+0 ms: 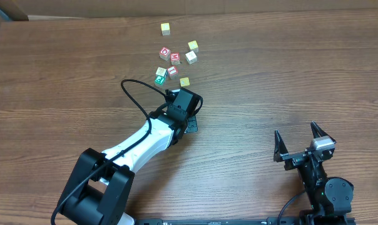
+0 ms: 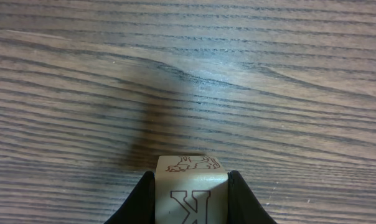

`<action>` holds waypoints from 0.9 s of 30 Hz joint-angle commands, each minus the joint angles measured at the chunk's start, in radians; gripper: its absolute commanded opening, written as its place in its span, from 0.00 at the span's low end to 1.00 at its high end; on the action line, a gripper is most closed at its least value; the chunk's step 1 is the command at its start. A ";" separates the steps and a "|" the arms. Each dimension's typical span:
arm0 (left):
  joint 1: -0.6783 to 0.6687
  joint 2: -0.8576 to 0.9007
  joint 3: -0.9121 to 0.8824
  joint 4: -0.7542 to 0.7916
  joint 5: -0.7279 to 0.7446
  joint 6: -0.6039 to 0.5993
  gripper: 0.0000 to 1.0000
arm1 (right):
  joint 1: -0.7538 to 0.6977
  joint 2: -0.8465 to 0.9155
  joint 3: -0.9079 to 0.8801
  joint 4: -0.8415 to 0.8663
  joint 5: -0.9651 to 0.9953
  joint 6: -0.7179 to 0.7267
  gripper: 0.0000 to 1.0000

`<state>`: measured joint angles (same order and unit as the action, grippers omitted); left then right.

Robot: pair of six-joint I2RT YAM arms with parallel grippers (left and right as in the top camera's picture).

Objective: Flip 5 blocks
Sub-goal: 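Carry the K block toward the table center and lower it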

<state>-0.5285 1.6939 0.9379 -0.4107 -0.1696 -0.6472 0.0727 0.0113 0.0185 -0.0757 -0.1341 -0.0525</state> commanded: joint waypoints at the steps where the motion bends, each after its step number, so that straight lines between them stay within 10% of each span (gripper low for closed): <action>1: 0.006 0.021 -0.005 0.007 -0.024 0.033 0.12 | -0.003 -0.006 -0.010 0.003 -0.002 -0.004 1.00; 27: 0.006 0.026 0.005 0.018 -0.017 0.081 0.44 | -0.003 -0.006 -0.010 0.003 -0.002 -0.004 1.00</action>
<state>-0.5285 1.7172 0.9379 -0.3893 -0.1699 -0.5873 0.0727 0.0113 0.0185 -0.0757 -0.1341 -0.0528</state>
